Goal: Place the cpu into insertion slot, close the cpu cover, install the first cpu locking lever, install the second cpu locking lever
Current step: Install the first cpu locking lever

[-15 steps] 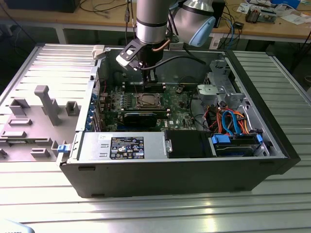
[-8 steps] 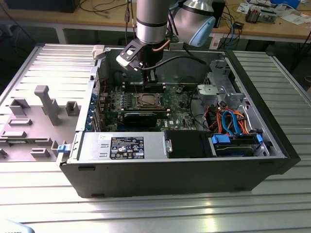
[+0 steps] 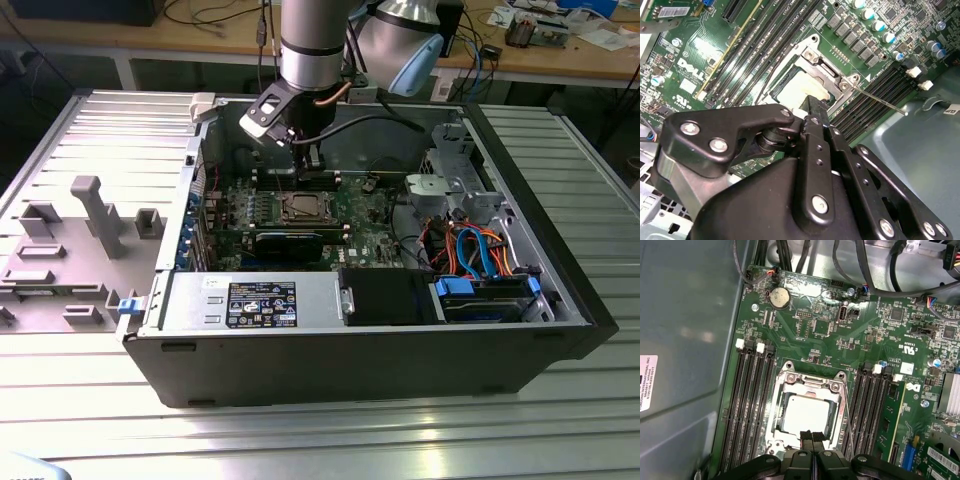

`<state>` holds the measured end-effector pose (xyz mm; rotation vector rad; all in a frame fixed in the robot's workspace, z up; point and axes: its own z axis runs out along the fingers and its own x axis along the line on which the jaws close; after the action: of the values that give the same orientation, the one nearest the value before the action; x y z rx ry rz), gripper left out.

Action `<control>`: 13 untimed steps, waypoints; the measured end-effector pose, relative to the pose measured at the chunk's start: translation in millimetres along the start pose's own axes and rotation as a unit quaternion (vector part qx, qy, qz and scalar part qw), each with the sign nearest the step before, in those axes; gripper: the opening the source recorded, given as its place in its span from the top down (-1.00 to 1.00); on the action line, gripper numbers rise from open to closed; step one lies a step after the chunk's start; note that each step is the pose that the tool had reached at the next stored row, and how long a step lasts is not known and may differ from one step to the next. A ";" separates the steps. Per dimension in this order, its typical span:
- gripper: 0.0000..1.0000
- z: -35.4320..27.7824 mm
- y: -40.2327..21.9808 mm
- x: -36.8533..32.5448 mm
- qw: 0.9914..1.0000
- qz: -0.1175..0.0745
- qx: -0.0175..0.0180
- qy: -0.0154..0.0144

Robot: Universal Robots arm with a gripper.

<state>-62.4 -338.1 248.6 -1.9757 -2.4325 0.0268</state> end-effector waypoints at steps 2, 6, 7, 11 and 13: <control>0.79 0.0 0.0 -0.1 1.000 -0.002 0.000 0.000; 0.79 0.0 0.0 -0.3 1.000 -0.005 0.000 0.000; 0.79 0.0 0.0 -0.3 1.000 -0.006 0.000 0.000; 0.79 0.0 -0.1 -0.4 1.000 -0.010 0.000 0.000; 0.79 0.0 -0.1 -0.4 1.000 -0.012 0.000 0.000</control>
<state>-62.4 -338.5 248.6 -1.9466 -2.4562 0.0270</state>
